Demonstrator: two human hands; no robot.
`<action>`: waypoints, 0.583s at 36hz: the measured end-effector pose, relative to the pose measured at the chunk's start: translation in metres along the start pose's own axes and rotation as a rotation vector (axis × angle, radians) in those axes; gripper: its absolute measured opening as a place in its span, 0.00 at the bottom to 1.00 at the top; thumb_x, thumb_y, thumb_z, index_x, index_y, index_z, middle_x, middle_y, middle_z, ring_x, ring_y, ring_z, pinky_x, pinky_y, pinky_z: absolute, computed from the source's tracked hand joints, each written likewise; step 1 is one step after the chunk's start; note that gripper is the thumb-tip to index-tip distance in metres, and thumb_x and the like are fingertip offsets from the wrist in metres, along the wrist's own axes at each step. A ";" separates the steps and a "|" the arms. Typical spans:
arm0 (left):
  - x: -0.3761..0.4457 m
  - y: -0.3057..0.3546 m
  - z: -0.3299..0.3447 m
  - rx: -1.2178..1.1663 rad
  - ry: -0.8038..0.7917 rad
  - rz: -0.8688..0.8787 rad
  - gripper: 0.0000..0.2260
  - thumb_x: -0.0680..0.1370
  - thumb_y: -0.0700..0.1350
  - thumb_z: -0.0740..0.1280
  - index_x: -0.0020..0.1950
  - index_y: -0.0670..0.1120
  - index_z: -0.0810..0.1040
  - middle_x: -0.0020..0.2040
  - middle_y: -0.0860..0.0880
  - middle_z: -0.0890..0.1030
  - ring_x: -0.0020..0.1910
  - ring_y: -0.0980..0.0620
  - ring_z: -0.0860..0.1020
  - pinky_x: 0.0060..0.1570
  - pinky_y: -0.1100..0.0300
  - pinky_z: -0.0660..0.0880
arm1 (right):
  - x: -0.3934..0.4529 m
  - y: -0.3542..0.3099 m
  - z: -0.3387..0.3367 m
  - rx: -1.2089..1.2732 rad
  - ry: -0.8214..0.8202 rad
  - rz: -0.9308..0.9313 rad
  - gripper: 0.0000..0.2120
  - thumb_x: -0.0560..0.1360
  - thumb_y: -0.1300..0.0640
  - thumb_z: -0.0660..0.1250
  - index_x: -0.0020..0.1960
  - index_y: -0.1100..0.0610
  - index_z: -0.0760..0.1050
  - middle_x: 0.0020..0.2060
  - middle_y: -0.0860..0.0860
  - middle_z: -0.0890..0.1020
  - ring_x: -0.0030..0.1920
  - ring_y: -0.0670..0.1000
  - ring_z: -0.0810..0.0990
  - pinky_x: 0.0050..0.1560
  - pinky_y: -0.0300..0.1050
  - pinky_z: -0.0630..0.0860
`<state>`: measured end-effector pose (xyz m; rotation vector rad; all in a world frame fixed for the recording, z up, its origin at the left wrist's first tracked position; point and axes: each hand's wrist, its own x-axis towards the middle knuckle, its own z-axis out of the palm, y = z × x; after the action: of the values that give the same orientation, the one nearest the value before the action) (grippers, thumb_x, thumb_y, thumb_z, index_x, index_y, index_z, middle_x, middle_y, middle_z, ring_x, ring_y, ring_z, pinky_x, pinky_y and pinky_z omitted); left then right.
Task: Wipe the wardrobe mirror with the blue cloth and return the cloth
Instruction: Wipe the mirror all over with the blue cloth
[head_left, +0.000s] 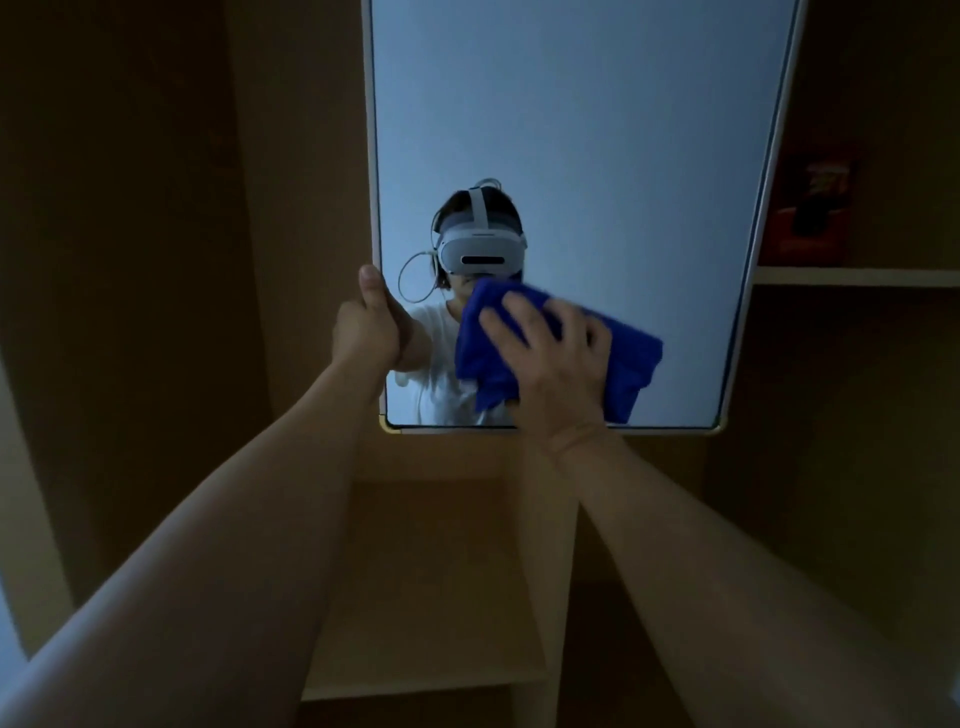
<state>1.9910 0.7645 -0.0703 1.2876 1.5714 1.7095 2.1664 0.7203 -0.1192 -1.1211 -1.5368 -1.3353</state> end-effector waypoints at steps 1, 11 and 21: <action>0.001 0.000 0.001 -0.003 0.011 -0.010 0.32 0.79 0.62 0.44 0.67 0.38 0.67 0.61 0.39 0.74 0.59 0.40 0.74 0.47 0.52 0.67 | -0.013 -0.003 0.003 0.017 -0.005 -0.041 0.28 0.61 0.47 0.75 0.60 0.51 0.79 0.58 0.52 0.80 0.57 0.59 0.69 0.50 0.55 0.73; 0.006 -0.005 0.009 -0.064 0.052 -0.052 0.30 0.79 0.64 0.45 0.65 0.42 0.69 0.58 0.43 0.77 0.58 0.42 0.76 0.50 0.53 0.69 | -0.067 -0.005 0.015 0.062 -0.075 -0.136 0.29 0.65 0.37 0.68 0.62 0.50 0.77 0.60 0.51 0.79 0.57 0.57 0.69 0.52 0.53 0.67; 0.003 -0.009 0.010 -0.048 0.120 0.006 0.31 0.79 0.63 0.45 0.64 0.40 0.70 0.58 0.41 0.76 0.56 0.42 0.75 0.48 0.53 0.66 | -0.058 0.039 0.008 0.001 -0.006 0.304 0.30 0.68 0.45 0.68 0.66 0.52 0.64 0.62 0.55 0.77 0.59 0.59 0.68 0.53 0.58 0.70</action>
<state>1.9962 0.7740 -0.0788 1.1869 1.5843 1.8469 2.2204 0.7234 -0.1643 -1.3007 -1.3082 -1.1250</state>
